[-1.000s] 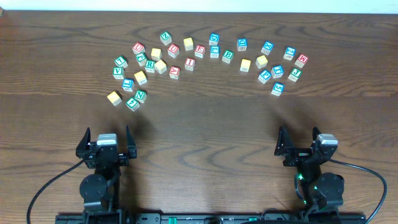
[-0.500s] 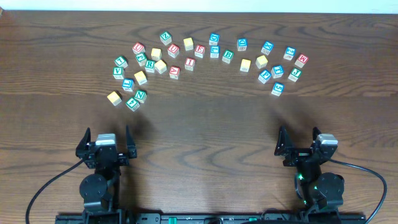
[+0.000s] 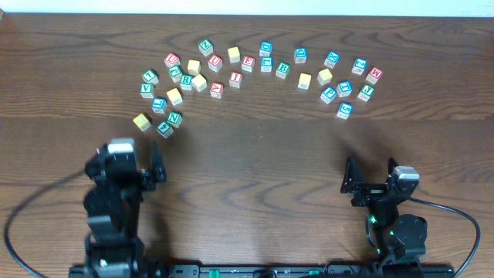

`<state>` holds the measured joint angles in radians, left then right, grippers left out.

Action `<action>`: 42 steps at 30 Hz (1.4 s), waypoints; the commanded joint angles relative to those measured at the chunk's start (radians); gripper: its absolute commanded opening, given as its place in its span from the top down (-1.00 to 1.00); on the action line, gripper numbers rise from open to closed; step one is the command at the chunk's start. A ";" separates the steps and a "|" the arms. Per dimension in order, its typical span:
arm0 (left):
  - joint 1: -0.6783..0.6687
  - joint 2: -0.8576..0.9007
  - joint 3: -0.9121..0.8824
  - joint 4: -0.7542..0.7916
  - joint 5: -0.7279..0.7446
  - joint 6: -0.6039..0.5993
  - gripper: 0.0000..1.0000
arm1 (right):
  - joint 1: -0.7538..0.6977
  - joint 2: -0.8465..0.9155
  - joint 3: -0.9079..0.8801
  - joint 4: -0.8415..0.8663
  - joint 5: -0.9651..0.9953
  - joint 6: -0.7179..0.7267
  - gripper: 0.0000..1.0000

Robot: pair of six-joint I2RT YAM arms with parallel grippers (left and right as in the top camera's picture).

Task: Spell out NEURIPS
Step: 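Reach the left gripper to the green N block and grasp it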

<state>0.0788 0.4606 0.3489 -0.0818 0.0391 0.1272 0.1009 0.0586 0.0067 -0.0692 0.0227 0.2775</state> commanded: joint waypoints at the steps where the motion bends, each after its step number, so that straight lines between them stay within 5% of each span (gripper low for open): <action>1: 0.005 0.187 0.190 -0.047 0.077 -0.008 -0.97 | -0.010 -0.001 -0.001 -0.003 0.005 -0.005 -0.99; 17: -0.040 0.856 0.933 -0.678 0.111 -0.005 -0.97 | -0.010 -0.001 -0.001 -0.003 0.005 -0.005 -0.98; 26: -0.087 0.945 0.947 -0.641 0.137 -0.080 -0.97 | -0.010 -0.001 -0.001 -0.003 0.005 -0.005 -0.99; 32: -0.090 1.009 0.947 -0.606 0.196 -0.006 -1.00 | -0.010 -0.001 -0.001 -0.003 0.005 -0.005 -0.99; 42: -0.122 1.236 0.947 -0.558 0.125 0.042 -0.62 | -0.010 -0.001 -0.001 -0.003 0.005 -0.005 -0.99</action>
<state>-0.0345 1.6432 1.2720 -0.6544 0.1909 0.1581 0.1009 0.0586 0.0067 -0.0696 0.0227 0.2775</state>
